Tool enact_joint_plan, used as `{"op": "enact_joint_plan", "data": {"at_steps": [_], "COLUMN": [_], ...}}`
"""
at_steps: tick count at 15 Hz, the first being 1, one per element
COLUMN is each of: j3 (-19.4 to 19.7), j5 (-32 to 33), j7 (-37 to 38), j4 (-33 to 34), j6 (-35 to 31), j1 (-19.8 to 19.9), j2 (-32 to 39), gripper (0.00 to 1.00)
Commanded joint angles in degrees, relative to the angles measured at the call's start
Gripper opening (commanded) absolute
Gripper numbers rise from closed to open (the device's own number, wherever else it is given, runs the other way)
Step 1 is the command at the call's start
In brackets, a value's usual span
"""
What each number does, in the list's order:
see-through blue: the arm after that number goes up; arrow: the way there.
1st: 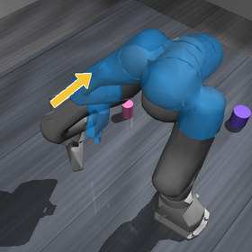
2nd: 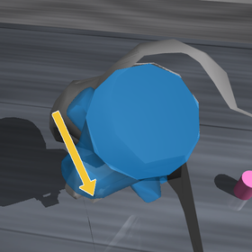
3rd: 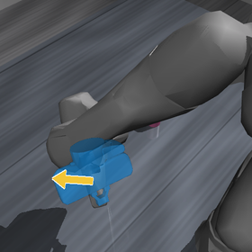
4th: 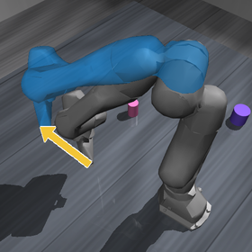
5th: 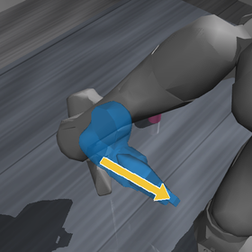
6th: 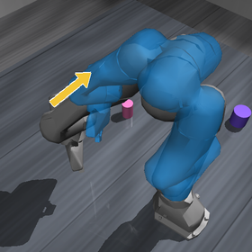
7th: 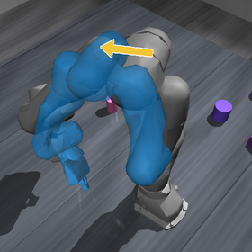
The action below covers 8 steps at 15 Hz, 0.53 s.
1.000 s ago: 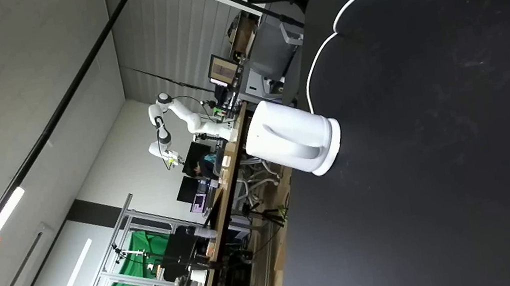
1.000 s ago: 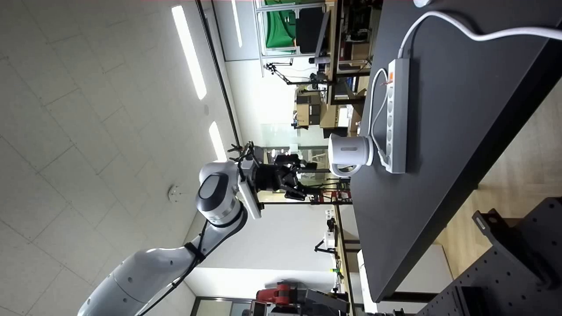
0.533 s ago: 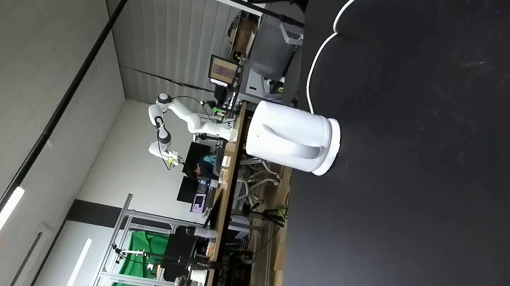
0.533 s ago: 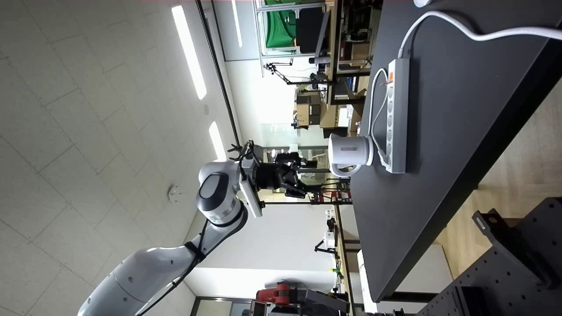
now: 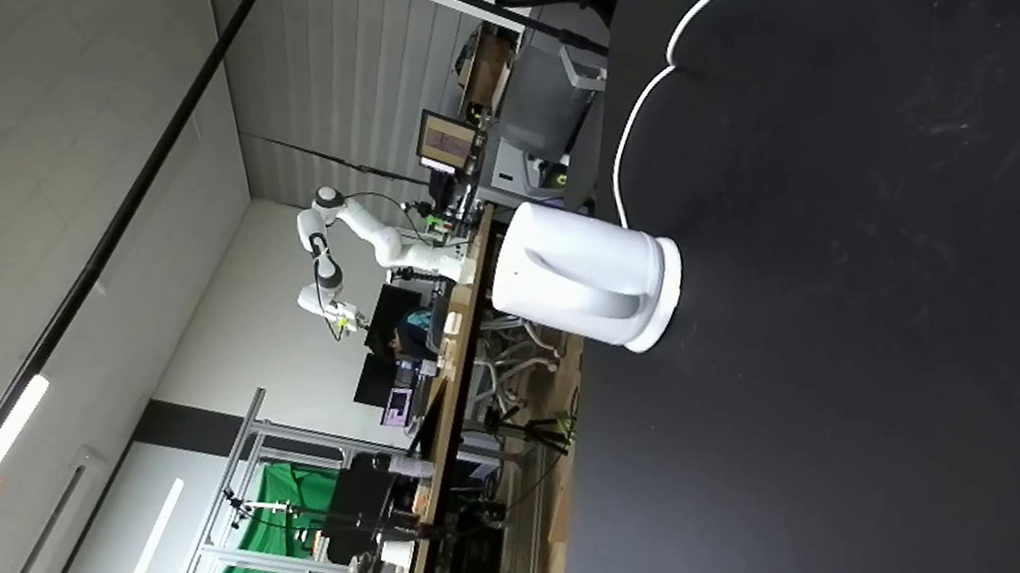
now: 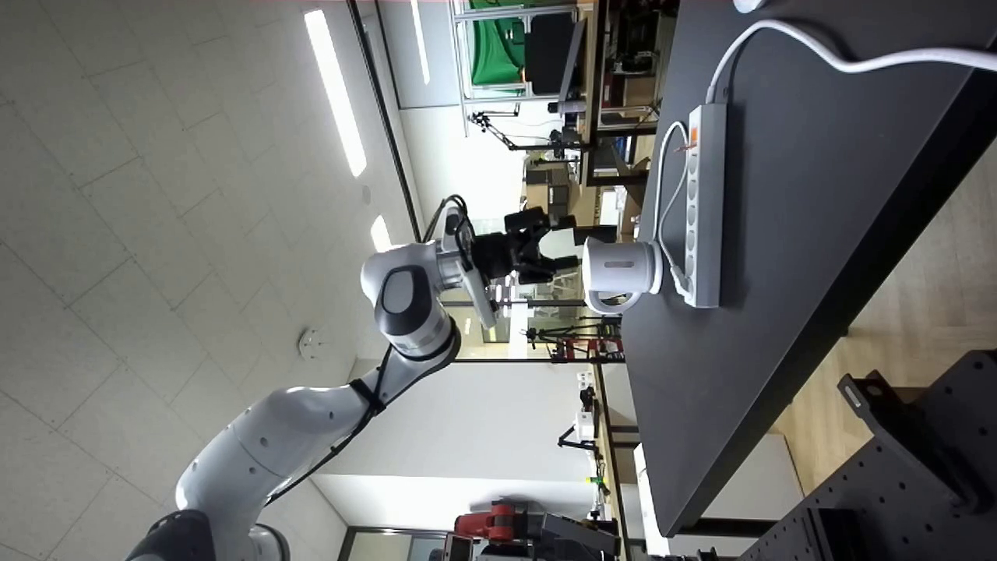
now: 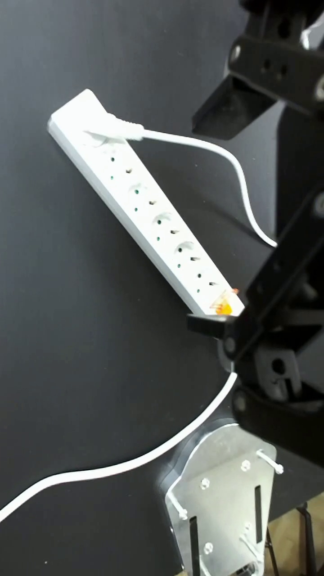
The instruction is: Turn the switch of the extension cord
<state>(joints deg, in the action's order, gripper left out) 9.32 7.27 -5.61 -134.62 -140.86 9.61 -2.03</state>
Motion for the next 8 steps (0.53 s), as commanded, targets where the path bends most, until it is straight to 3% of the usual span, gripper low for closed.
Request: {"op": "enact_joint_plan", "data": {"at_steps": [1, 8], "j3": [0.7, 3.1], "j5": [-1.7, -2.8], "j7": [3.2, 7.2], "j4": [9.6, 29.8], "j6": [-2.1, 0.1], "j1": [0.6, 2.6], "j2": [9.1, 25.1], "gripper": [1.00, 1.00]}}
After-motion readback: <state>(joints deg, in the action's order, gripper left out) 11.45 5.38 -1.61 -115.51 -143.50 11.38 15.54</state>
